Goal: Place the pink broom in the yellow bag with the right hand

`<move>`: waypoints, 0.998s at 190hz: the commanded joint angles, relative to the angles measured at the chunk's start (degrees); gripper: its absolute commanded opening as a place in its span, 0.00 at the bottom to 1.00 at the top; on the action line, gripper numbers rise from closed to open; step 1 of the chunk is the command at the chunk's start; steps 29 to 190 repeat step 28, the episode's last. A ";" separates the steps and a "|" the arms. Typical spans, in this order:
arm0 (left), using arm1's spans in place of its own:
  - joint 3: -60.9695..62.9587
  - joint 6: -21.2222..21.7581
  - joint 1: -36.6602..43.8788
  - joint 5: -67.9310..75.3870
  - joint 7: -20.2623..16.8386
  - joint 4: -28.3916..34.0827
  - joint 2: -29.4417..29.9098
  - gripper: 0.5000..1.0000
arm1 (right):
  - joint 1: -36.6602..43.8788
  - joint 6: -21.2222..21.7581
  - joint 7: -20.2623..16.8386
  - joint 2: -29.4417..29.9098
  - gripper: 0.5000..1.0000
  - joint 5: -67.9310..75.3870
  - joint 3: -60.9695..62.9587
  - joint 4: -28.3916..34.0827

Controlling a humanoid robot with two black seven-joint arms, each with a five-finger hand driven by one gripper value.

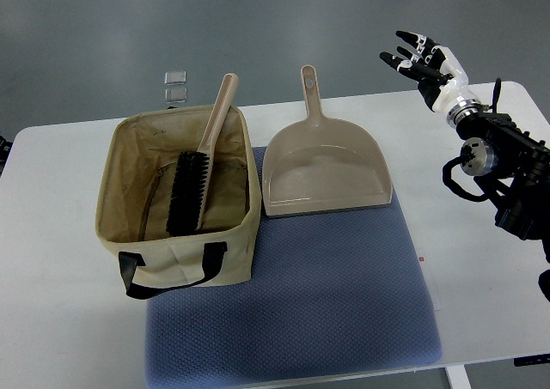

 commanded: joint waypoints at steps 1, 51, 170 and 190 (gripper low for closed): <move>0.00 0.00 0.00 0.00 0.00 0.01 0.00 1.00 | -0.51 -0.04 0.07 0.05 0.86 0.08 0.36 0.05; 0.00 0.00 0.00 0.00 0.00 0.01 0.00 1.00 | -0.77 -0.04 0.07 0.05 0.86 0.08 0.89 0.14; 0.00 0.00 0.00 0.00 0.00 0.01 0.00 1.00 | -0.77 -0.04 0.07 0.05 0.86 0.08 0.89 0.14; 0.00 0.00 0.00 0.00 0.00 0.01 0.00 1.00 | -0.77 -0.04 0.07 0.05 0.86 0.08 0.89 0.14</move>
